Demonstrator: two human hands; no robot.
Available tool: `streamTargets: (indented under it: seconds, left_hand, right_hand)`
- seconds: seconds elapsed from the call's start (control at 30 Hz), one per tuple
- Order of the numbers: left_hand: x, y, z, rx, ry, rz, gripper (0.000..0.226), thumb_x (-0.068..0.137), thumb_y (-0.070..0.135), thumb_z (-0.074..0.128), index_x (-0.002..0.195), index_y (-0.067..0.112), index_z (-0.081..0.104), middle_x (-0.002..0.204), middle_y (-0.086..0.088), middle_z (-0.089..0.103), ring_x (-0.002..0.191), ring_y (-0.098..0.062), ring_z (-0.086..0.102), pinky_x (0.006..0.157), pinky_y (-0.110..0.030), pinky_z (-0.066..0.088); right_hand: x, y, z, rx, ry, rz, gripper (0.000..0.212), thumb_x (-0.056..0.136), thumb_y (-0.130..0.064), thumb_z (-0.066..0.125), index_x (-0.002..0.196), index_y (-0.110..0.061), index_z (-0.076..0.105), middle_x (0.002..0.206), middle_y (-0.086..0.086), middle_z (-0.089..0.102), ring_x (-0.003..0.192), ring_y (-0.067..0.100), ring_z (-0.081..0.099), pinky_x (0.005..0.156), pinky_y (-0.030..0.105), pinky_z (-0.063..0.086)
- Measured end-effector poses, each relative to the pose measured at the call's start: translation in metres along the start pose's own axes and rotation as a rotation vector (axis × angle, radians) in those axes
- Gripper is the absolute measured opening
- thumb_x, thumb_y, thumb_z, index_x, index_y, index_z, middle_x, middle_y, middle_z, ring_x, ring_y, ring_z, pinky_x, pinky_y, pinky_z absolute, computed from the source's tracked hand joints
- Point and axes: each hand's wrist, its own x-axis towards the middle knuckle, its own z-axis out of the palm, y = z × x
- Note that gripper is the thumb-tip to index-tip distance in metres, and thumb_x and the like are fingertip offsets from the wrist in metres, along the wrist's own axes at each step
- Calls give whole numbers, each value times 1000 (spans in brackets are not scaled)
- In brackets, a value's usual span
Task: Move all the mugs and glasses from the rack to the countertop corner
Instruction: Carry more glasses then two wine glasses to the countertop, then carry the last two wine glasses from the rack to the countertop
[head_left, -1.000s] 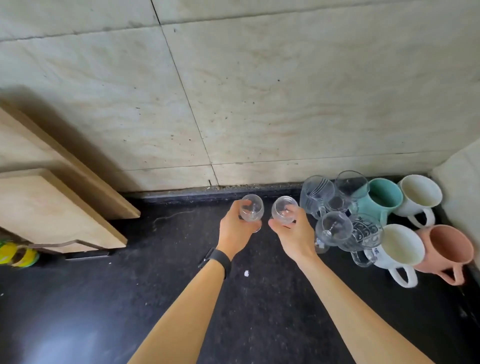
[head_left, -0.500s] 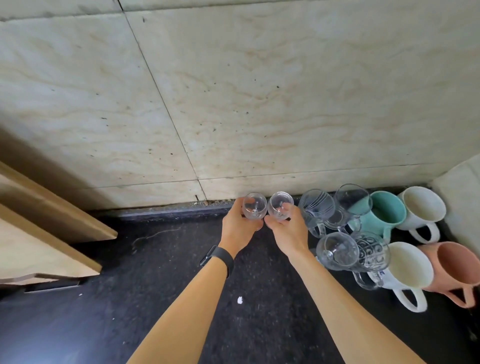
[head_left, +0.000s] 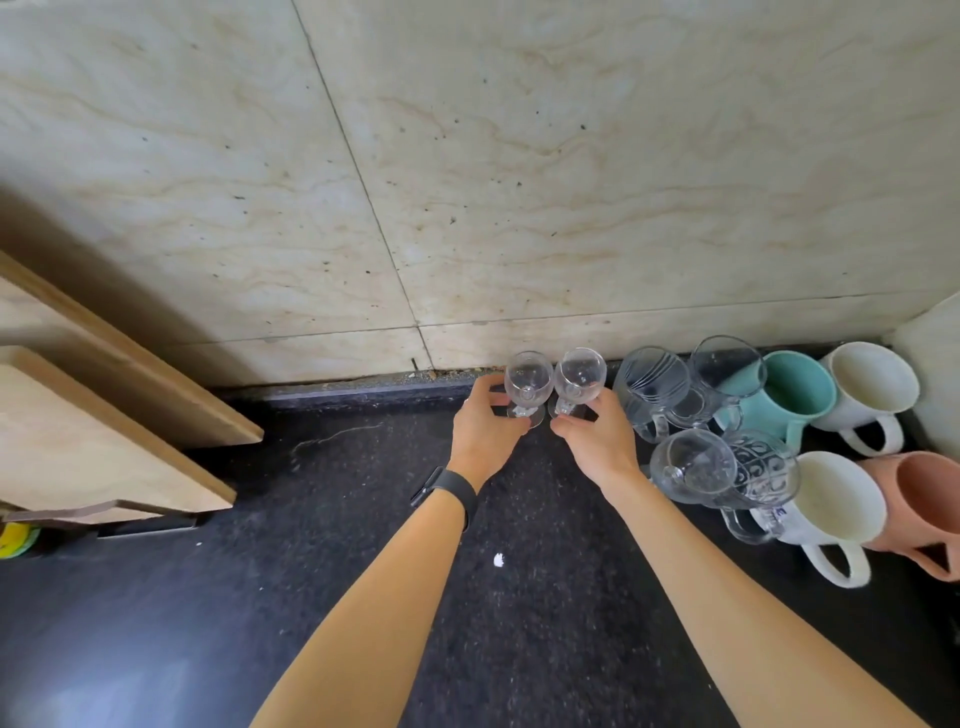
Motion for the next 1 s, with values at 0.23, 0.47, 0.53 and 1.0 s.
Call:
streamTargets:
  seconds: [0.23,0.47,0.53,1.0]
  left_hand:
    - [-67,-31,-30,225,-45,-68,37,95,17,55,132,22,56,126,-4,62,103,-17,60,86,-25,47]
    - [-144,-10,-86,415,-112,-16,32,98,27,52,129,25,61,131,-4,62,118,-24,58,98,-31,46]
    - [-169,7,-104,428,-83,27,33,98,32,52,129,28,61,131,-3,62,118,-24,58,98,-32,47]
    - [-439,27,-263,716,684,57,36,95,39,49,129,34,58,126,4,63,120,-26,54,97,-41,46]
  right_hand:
    - [-66,5,-13,-233,-80,48,54,95,-24,62,146,-20,45,150,1,49,131,21,52,105,33,39]
    - [-170,-13,-36,-417,-213,-122,32,99,-30,56,131,-32,58,142,-9,57,132,15,53,102,30,43]
    - [-198,-28,-41,-449,-195,-226,30,100,-32,54,129,-34,60,139,-12,59,132,13,53,103,30,42]
    - [-374,-151,11,-620,-413,-1194,31,99,-29,54,127,-26,67,131,-11,65,126,20,52,102,25,36]
